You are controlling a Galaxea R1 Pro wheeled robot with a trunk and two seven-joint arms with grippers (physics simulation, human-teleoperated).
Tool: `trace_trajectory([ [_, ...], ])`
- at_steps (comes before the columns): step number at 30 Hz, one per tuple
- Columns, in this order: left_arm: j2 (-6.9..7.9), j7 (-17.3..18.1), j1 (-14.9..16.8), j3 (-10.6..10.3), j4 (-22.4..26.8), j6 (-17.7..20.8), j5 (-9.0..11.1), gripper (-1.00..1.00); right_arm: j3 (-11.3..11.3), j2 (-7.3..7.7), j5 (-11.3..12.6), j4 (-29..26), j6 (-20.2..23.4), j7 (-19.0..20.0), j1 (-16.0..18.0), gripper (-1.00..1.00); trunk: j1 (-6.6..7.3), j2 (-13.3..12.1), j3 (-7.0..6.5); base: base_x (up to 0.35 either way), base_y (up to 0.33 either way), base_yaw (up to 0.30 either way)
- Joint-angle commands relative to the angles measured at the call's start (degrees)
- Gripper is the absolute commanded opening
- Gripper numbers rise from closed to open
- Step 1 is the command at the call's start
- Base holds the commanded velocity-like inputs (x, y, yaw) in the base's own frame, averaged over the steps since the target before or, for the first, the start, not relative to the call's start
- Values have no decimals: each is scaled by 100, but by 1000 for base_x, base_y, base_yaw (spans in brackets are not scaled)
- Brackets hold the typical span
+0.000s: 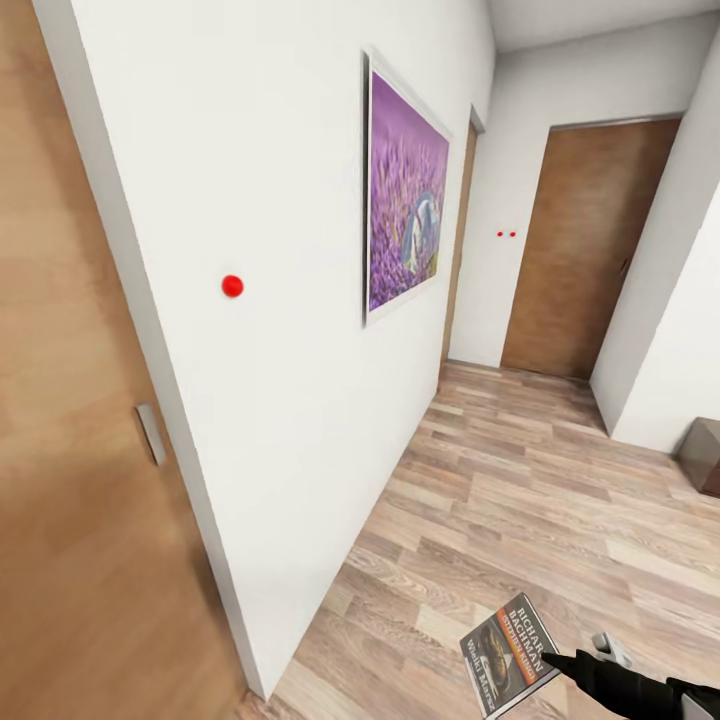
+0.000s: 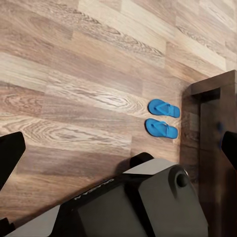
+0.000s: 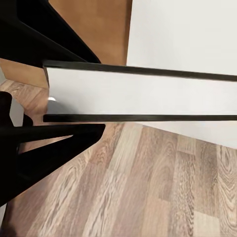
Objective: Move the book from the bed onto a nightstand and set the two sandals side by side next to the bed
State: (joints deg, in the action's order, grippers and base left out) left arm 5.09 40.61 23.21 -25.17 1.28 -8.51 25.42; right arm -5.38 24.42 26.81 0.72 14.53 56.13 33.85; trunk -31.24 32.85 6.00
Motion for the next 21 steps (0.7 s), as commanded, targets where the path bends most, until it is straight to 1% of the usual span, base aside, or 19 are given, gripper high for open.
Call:
trace_trajectory([
  [1,1,12,3,-47,-5,-37,33,100,-42,1,61,7,41,20,8,-100,-3,9,11,51,0,0],
  [3,1,15,5,-47,-5,-37,33,100,-42,3,65,7,39,20,8,-100,-3,9,11,62,0,0],
  [6,1,14,4,-49,-5,-38,33,100,-42,2,66,7,39,20,8,-100,-3,9,11,199,0,0],
  [21,1,17,3,-50,-5,-39,33,100,-42,2,62,7,40,20,8,-100,-3,9,11,311,0,0],
])
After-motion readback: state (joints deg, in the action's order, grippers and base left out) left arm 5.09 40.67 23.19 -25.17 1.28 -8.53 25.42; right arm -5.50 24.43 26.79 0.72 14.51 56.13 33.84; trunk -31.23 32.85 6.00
